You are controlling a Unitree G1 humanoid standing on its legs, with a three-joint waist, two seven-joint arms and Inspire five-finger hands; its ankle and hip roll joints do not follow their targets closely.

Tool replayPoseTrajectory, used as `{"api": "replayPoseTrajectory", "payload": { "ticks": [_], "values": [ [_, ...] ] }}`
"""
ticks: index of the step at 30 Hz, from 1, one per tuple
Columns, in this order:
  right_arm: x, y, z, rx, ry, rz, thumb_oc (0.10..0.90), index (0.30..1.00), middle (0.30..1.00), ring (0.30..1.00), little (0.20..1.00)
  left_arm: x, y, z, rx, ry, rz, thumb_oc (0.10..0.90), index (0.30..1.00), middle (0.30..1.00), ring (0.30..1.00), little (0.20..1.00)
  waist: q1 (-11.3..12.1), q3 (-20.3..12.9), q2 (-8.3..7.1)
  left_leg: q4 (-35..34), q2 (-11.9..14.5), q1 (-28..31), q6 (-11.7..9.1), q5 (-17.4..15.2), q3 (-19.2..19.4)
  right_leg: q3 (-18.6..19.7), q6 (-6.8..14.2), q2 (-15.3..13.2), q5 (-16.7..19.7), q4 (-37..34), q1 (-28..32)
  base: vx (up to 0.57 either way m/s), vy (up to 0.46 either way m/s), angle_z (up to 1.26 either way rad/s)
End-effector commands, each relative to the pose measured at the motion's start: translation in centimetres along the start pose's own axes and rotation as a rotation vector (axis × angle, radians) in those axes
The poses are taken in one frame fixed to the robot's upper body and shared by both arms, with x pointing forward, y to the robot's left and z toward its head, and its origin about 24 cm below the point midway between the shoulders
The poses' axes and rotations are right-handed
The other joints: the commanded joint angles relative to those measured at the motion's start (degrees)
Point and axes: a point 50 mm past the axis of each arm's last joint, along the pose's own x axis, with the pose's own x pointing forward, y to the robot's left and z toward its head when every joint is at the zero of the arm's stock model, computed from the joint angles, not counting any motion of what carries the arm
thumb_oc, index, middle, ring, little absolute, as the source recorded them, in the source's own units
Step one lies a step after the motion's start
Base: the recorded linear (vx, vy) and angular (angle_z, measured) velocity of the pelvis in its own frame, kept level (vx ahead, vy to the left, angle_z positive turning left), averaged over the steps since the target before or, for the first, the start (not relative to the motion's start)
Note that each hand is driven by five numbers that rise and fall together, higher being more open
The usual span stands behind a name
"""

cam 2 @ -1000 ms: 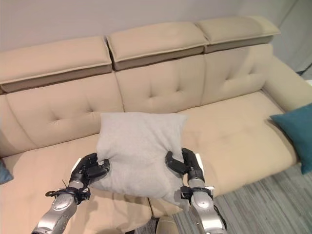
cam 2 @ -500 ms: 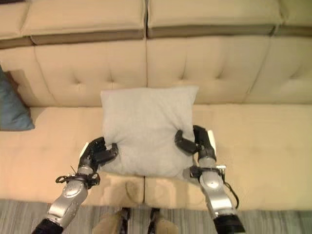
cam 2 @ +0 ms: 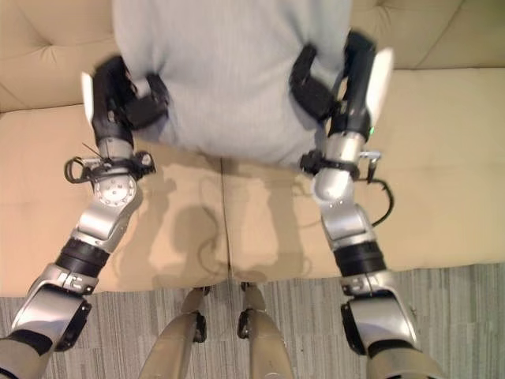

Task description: Pick up all the scattered cushions and arrange them neatly on the sofa.

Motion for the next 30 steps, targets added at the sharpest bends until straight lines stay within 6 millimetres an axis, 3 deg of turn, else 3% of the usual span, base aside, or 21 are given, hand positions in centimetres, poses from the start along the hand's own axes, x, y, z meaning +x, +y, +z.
{"api": "replayPoseTrajectory", "payload": {
  "ticks": [1, 5, 8, 12, 13, 14, 15, 17, 20, 25, 30],
  "values": [
    [0.3, 1.4, 7.5, 0.089, -0.425, -0.059, 0.4, 0.3, 0.3, 0.3, 0.3, -0.6, -3.7, 8.9, -0.173, -0.509, -0.048, 0.4, 0.3, 0.3, 0.3, 0.3, 0.66, -10.91, -3.03, 0.03, 0.38, -0.7, -4.75, -4.99, -2.14, 2.12, 8.45, -3.81, -5.16, 0.18, -0.51, 0.0, 0.0, 0.12],
    [2.0, 1.7, 8.4, 0.052, -0.453, -0.068, 0.4, 0.3, 0.3, 0.3, 0.3, 0.3, -3.8, 9.2, -0.17, -0.508, -0.029, 0.4, 0.3, 0.3, 0.3, 0.3, 0.94, -11.03, -3.46, 0.03, 0.38, -2.27, -4.86, -4.58, -2.1, 2.19, 8.7, -3.9, -4.75, 0.18, -2.11, -0.01, -0.008, 0.16],
    [4.4, 2.9, 8.1, 0.009, -0.376, -0.04, 0.4, 0.3, 0.3, 0.3, 0.3, 2.6, -4.6, 8.5, -0.147, -0.425, -0.034, 0.4, 0.3, 0.3, 0.3, 0.3, 1.27, -10.38, -3.68, 0.03, 0.65, -4.36, -5.01, -3.79, -2.41, 2.18, 8.87, -3.89, -4.22, 0.18, -4.2, -0.04, -0.034, -0.35],
    [5.7, 4.3, 7.1, 0.004, -0.246, -0.008, 0.4, 0.3, 0.3, 0.3, 0.3, 4.7, -5.1, 7.5, -0.094, -0.323, -0.045, 0.4, 0.3, 0.3, 0.3, 0.3, 1.23, -9.42, -3.65, 0.03, 0.66, -5.95, -5.06, -3.18, -2.82, 2.08, 9.1, -3.78, -3.59, 0.18, -5.82, -0.04, -0.015, 0.08],
    [6.1, 4.7, 6.3, -0.014, -0.197, 0.022, 0.4, 0.3, 0.3, 0.3, 0.3, 5.3, -5.5, 7.1, -0.076, -0.282, -0.068, 0.654, 0.681, 0.681, 0.681, 0.681, 1.2, -9.18, -3.67, 0.03, 0.61, -6.34, -5.07, -2.92, -2.89, 2.08, 9.13, -3.76, -3.27, 0.18, -6.2, -0.03, -0.008, -0.03],
    [6.3, 4.7, 6.4, -0.013, -0.2, 0.02, 0.598, 0.596, 0.596, 0.596, 0.596, 5.5, -5.5, 7.2, -0.078, -0.285, -0.067, 0.8, 0.9, 0.9, 0.9, 0.9, 1.18, -9.01, -3.63, 0.03, 0.61, -6.4, -5.07, -2.9, -2.89, 2.08, 9.13, -3.77, -3.25, 0.18, -6.26, -0.06, -0.01, -0.01],
    [6.9, 5.1, 5.5, -0.042, -0.127, 0.078, 0.8, 0.9, 0.9, 0.9, 0.9, 6.6, -5.2, 6.4, -0.011, -0.228, -0.099, 0.8, 0.9, 0.9, 0.9, 0.9, 1.17, -8.31, -3.5, 0.03, 0.62, -7.25, -5.12, -2.48, -3.08, 2.01, 9.19, -3.81, -2.94, 0.18, -7.02, -0.05, -0.003, 0.01],
    [7.3, 5.2, 5.2, -0.052, -0.093, 0.107, 0.8, 0.9, 0.9, 0.9, 0.9, 7.1, -4.9, 6.2, 0.002, -0.205, -0.106, 0.8, 0.9, 0.9, 0.9, 0.9, 1.14, -7.68, -3.35, 0.03, 0.61, -7.55, -5.12, -2.26, -3.22, 2.01, 9.18, -3.74, -2.8, 0.18, -7.34, -0.03, -0.002, 0.01],
    [6.5, 6.1, 3.3, -0.072, 0.013, 0.186, 0.8, 0.9, 0.9, 0.9, 0.9, 6.3, -5.4, 4.8, -0.006, -0.143, -0.175, 0.8, 0.9, 0.9, 0.9, 0.9, 0.99, -6.92, -3.21, 0.03, 0.58, -8.09, -5.2, -1.77, -3.35, 1.74, 9.09, -3.55, -2.53, 0.18, -7.98, -0.02, -0.007, -0.04],
    [5.7, 6.4, 2.3, -0.093, 0.037, 0.23, 0.8, 0.9, 0.9, 0.9, 0.9, 5.1, -5.7, 2.9, -0.044, -0.06, -0.213, 0.8, 0.9, 0.9, 0.9, 0.9, 0.67, -7.22, -3.36, 0.03, 0.37, -8.51, -5.28, -1.74, -3.44, 1.66, 9.1, -3.54, -2.29, 0.18, -8.65, 0.0, 0.0, 0.0],
    [4.7, 5.5, 0.5, -0.106, 0.077, 0.229, 0.8, 0.9, 0.9, 0.9, 0.9, 1.7, -6.0, 0.1, -0.14, 0.04, -0.251, 0.8, 0.9, 0.9, 0.9, 0.9, 0.72, -7.43, -3.54, 0.03, 0.21, -8.46, -5.29, -1.94, -3.47, 1.61, 9.11, -3.65, -2.46, 0.18, -8.71, 0.0, 0.0, 0.0]
  ]
}}
